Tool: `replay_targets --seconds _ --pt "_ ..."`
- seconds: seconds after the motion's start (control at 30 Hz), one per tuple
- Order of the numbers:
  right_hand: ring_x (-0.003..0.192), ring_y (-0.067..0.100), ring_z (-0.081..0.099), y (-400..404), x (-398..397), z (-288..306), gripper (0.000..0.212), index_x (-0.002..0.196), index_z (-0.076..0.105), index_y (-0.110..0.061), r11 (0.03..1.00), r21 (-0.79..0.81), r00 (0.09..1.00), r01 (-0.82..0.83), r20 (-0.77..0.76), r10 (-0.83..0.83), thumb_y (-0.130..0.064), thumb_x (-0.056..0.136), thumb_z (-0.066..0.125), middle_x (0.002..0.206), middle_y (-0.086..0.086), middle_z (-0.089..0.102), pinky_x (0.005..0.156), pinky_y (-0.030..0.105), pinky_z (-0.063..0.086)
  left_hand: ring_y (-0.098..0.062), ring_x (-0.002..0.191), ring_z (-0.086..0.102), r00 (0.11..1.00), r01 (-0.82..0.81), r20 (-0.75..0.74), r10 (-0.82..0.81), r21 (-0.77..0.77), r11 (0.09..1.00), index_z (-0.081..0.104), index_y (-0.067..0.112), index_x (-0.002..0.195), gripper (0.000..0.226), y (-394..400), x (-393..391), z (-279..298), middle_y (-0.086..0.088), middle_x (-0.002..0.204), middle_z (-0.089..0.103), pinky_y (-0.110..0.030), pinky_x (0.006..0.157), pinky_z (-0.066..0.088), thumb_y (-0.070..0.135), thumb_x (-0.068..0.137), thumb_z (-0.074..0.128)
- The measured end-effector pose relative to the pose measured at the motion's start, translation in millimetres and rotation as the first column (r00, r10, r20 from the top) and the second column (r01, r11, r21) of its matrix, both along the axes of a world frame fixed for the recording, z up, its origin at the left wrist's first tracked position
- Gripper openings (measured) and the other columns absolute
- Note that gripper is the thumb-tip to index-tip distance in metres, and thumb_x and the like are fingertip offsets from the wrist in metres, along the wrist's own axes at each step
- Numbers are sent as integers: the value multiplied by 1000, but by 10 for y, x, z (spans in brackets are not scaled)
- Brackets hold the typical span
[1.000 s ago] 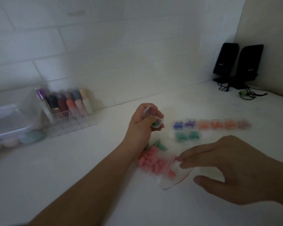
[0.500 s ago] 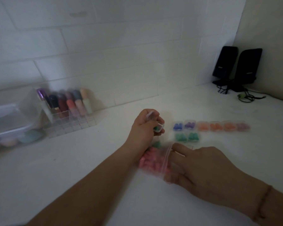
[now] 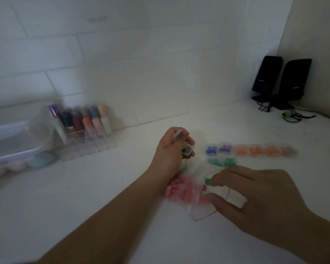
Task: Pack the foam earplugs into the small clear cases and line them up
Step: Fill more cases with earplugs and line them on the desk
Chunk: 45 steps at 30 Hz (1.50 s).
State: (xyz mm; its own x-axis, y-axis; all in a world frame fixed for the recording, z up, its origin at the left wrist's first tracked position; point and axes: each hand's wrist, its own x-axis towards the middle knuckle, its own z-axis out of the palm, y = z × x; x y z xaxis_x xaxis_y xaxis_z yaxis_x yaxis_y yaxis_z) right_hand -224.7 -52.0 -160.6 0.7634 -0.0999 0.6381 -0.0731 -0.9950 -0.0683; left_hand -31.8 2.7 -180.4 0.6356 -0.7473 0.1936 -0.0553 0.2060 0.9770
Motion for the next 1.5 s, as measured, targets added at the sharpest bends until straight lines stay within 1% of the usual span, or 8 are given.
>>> replay_targets --seconds 0.1,0.27,0.43,0.57,0.8,1.07,1.33,1.5 --pt "45 1 43 -11 17 0 13 72 59 -32 996 93 996 8 88 -16 -38 74 70 68 -18 57 44 16 37 -25 74 58 997 47 58 -45 -31 998 55 13 89 10 16 -11 30 -9 86 63 -32 67 49 19 88 48" --pt "68 21 60 -158 32 15 17 75 55 -24 784 553 935 -283 340 98 -9 71 61 77 -2 55 44 27 52 -27 71 57 977 211 43 -207 -140 967 58 14 87 34 61 -89 116 -14 85 63 -36 67 48 39 94 36" --pt "77 22 69 -238 95 24 28 87 63 -18 762 580 931 -287 357 79 6 78 73 87 4 63 55 35 59 -25 76 58 939 339 112 -324 -159 927 58 13 92 38 74 -263 103 -13 91 61 -30 65 47 37 99 30" --pt "63 9 69 -175 83 45 13 88 66 -9 820 516 926 -250 375 46 -10 80 76 77 -1 66 53 29 56 -33 83 58 921 368 164 -353 -73 927 58 11 99 46 84 -320 63 -18 97 60 -37 70 47 49 94 33" --pt "65 -1 54 -181 142 27 12 72 71 -12 929 341 945 -147 324 30 -21 74 78 81 -7 65 59 4 34 -19 70 55 893 447 100 -438 -106 888 56 12 101 40 109 -366 81 -8 92 58 -30 65 47 45 94 35" --pt "69 -5 55 -225 132 0 15 80 76 -20 932 340 976 -127 213 55 -33 82 68 88 -12 65 60 1 33 -17 72 56 868 496 57 -493 -161 853 54 10 101 35 123 -353 105 -7 92 58 -26 64 47 40 96 37" --pt "65 8 62 -194 110 34 12 82 71 -20 835 509 961 -209 265 79 -9 76 70 81 -13 67 50 10 38 -18 73 54 877 481 59 -478 -140 866 50 9 109 20 107 -349 90 -10 103 55 -28 61 44 15 92 41" --pt "52 8 58 -277 82 101 10 80 67 -32 701 704 977 -115 207 -48 -31 90 64 74 -19 65 50 10 42 -13 78 53 874 462 216 -435 -91 882 32 23 127 60 163 -337 107 -6 125 43 -26 64 44 -10 78 47"
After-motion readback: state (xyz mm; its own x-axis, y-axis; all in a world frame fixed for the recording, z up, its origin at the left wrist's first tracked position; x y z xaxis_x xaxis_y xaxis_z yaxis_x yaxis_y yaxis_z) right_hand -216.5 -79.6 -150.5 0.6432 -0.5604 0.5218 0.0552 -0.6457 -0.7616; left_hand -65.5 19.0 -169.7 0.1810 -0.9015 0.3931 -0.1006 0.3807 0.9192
